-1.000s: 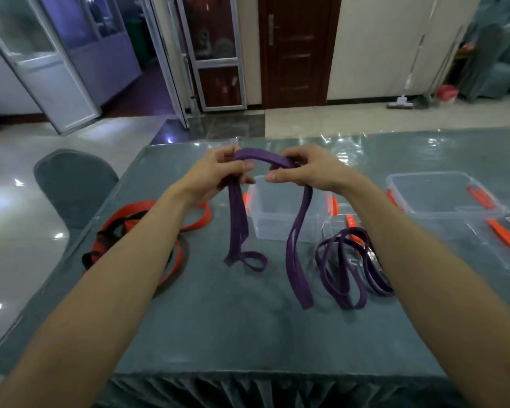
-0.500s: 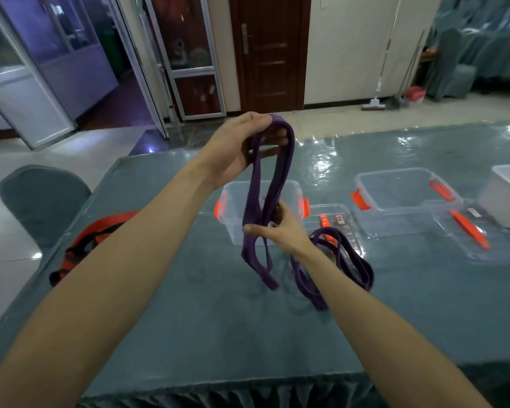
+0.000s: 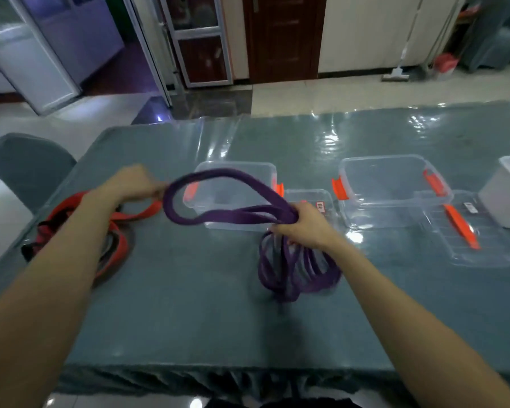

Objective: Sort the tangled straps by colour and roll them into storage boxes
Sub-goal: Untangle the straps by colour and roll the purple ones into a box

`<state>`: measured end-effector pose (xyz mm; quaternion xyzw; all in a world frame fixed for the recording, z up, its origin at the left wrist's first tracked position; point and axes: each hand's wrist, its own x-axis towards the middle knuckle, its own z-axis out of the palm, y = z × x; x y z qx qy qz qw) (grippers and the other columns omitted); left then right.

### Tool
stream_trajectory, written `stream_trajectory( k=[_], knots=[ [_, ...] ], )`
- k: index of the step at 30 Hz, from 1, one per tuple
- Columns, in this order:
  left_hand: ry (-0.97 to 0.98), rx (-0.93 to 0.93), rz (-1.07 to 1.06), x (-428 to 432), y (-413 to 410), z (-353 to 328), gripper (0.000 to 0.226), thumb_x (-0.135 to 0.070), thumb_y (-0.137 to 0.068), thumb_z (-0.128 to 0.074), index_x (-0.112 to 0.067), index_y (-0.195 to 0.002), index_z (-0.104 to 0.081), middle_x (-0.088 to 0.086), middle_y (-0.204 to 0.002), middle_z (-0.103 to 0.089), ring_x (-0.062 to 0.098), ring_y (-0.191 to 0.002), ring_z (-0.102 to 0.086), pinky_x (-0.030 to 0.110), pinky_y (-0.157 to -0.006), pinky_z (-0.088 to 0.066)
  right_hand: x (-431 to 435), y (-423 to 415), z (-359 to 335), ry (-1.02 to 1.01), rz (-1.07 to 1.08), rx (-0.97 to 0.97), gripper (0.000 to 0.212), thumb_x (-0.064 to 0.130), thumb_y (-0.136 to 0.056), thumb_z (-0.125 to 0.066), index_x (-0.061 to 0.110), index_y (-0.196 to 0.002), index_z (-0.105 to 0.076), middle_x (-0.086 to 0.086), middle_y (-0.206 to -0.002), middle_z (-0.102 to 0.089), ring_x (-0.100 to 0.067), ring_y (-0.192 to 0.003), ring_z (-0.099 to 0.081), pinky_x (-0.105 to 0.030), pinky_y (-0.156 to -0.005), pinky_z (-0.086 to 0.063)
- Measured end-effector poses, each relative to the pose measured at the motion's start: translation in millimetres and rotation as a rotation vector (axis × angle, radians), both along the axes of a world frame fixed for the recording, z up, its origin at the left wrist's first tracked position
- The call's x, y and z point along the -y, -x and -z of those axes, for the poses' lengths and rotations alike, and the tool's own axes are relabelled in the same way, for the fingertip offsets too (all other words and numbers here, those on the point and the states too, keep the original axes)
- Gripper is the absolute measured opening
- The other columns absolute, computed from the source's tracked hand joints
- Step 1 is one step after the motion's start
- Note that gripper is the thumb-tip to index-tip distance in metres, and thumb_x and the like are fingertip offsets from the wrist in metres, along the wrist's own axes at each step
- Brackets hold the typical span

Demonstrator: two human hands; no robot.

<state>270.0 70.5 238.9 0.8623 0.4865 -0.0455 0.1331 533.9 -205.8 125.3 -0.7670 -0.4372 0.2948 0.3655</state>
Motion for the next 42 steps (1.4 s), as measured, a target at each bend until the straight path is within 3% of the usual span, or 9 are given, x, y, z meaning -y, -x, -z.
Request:
stream_trajectory(
  k=[2, 7, 13, 16, 23, 26, 29, 34, 42],
  knots=[
    [-0.042, -0.301, 0.14, 20.8, -2.8, 39.5, 0.046, -0.024, -0.088, -0.083, -0.013, -0.132, -0.073, 0.015, -0.135, -0.073, 0.032, -0.122, -0.069, 0.04, -0.106, -0.055, -1.2, -13.7, -13.7, 0.102, -0.141, 0.187, 0.025, 0.031, -0.073, -0.086, 0.017, -0.09, -0.073, -0.008, -0.074, -0.075, -0.023, -0.065, -0.073, -0.046, -0.068, -0.065],
    [0.58, 0.196, 0.49, 133.7, -94.5, 99.8, 0.121, -0.051, -0.06, -0.104, -0.039, -0.161, -0.039, -0.037, -0.148, -0.052, -0.019, -0.136, -0.047, 0.009, -0.113, -0.035, -11.1, -12.7, -31.0, 0.268, -0.44, 0.505, 0.03, 0.03, -0.072, -0.087, 0.016, -0.093, -0.072, -0.003, -0.083, -0.073, -0.022, -0.073, -0.067, -0.036, -0.064, -0.056],
    [0.603, 0.695, 0.292, 164.7, -150.5, 113.8, 0.034, 0.012, -0.092, -0.073, -0.008, -0.12, -0.073, 0.012, -0.098, -0.08, 0.013, -0.085, -0.072, 0.035, -0.084, -0.061, 15.2, -64.6, -35.6, 0.136, -0.256, 0.28, 0.034, 0.048, -0.059, -0.084, 0.03, -0.082, -0.067, 0.014, -0.067, -0.07, -0.006, -0.059, -0.064, -0.022, -0.054, -0.05],
    [0.734, 0.845, 0.04, 160.7, -164.9, 103.1, 0.024, 0.015, -0.095, -0.06, -0.002, -0.108, -0.069, 0.007, -0.061, -0.053, 0.015, -0.046, -0.047, 0.027, -0.048, -0.043, 48.6, -68.3, 6.8, 0.106, -0.079, 0.214, 0.041, 0.053, -0.078, -0.083, 0.031, -0.107, -0.064, 0.013, -0.086, -0.07, -0.01, -0.078, -0.067, -0.034, -0.073, -0.054],
    [0.766, 0.895, -0.346, 154.6, -216.9, 104.6, 0.023, 0.008, -0.086, -0.071, -0.005, -0.1, -0.058, 0.013, -0.072, -0.052, 0.015, -0.047, -0.046, 0.026, -0.045, -0.041, 43.7, -63.0, 50.5, -0.174, 0.274, -0.077, 0.036, 0.058, -0.095, -0.062, 0.034, -0.122, -0.056, 0.026, -0.098, -0.072, 0.001, -0.093, -0.069, -0.024, -0.081, -0.05],
    [0.558, 0.54, -0.165, 156.4, -227.3, 137.5, 0.072, -0.027, -0.08, -0.094, -0.006, -0.131, -0.049, 0.016, -0.121, -0.066, 0.025, -0.1, -0.068, 0.04, -0.088, -0.058, 23.8, -70.9, 68.3, 0.014, 0.302, -0.021, 0.07, 0.065, -0.099, -0.058, 0.02, -0.15, -0.044, -0.004, -0.139, -0.064, -0.03, -0.132, -0.061, -0.048, -0.106, -0.049],
    [0.402, 0.201, -0.065, 173.3, -186.5, 190.2, 0.117, -0.062, -0.081, -0.087, -0.006, -0.164, -0.026, 0.017, -0.166, -0.037, 0.035, -0.153, -0.04, 0.05, -0.124, -0.038, 43.3, -59.1, 108.7, 0.345, 0.316, 0.098, 0.111, 0.08, -0.096, -0.052, 0.013, -0.171, -0.004, -0.019, -0.172, -0.028, -0.039, -0.157, -0.031, -0.064, -0.124, -0.03],
    [0.539, 0.19, -0.102, 195.1, -120.9, 253.4, 0.083, -0.05, -0.104, -0.065, -0.014, -0.169, -0.029, 0.017, -0.164, -0.049, 0.035, -0.152, -0.047, 0.043, -0.124, -0.039, 69.5, -21.2, 161.1, 0.484, 0.209, 0.331, 0.107, 0.084, -0.098, -0.033, 0.013, -0.172, -0.001, -0.021, -0.178, -0.005, -0.036, -0.166, 0.0, -0.07, -0.129, -0.009],
    [0.374, 0.025, 0.292, 176.3, -127.4, 238.7, 0.063, -0.046, -0.111, -0.054, -0.02, -0.166, -0.037, 0.015, -0.152, -0.06, 0.034, -0.133, -0.062, 0.043, -0.11, -0.05, 42.0, -5.5, 129.5, 0.665, 0.02, 0.515, 0.098, 0.069, -0.107, -0.037, 0.005, -0.17, 0.001, -0.024, -0.177, -0.01, -0.044, -0.164, -0.007, -0.064, -0.124, -0.031]
  ],
)
